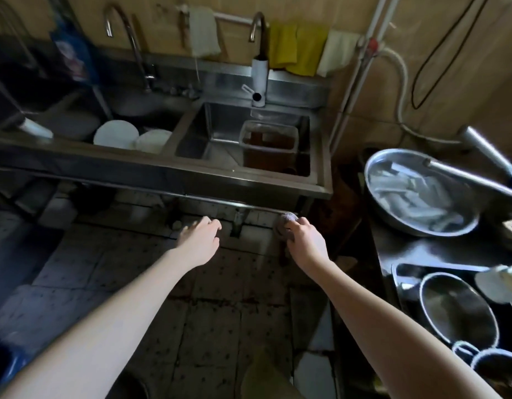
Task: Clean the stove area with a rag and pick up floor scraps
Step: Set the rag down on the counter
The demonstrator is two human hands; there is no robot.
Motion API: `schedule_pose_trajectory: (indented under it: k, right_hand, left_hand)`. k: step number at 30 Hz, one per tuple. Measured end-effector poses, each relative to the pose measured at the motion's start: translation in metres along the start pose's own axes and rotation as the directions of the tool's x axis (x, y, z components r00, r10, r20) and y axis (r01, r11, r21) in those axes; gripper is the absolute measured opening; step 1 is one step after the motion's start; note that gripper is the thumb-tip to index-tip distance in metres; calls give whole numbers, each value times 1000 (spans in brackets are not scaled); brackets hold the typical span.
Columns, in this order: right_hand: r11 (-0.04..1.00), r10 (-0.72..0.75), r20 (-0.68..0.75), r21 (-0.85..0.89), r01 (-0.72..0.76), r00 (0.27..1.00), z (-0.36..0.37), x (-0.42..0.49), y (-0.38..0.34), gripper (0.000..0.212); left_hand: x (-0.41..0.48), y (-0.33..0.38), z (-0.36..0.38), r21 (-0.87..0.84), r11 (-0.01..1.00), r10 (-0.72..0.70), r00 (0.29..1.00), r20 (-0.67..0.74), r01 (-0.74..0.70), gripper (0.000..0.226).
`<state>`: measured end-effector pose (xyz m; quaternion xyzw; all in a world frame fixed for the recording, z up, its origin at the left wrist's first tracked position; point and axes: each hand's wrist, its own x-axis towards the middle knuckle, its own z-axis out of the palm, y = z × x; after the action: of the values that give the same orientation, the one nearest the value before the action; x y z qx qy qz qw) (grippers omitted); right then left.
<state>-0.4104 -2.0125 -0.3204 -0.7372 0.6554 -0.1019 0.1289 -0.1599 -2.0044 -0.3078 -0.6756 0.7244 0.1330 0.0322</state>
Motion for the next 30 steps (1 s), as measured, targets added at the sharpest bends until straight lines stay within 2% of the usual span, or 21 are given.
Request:
schedule_pose_trajectory:
  k: [14, 24, 30]
  right_hand:
    - [998, -58, 17, 0, 58, 998, -24, 117, 27, 41]
    - [999, -41, 17, -19, 41, 999, -13, 171, 25, 41]
    - [998, 49, 25, -27, -48, 998, -3, 212, 22, 42]
  left_hand:
    - [86, 10, -26, -2, 996, -90, 996, 13, 90, 29]
    - [141, -3, -35, 2, 1000, -12, 1000, 24, 12, 29]
    - [196, -22, -52, 21, 998, 52, 998, 32, -53, 27]
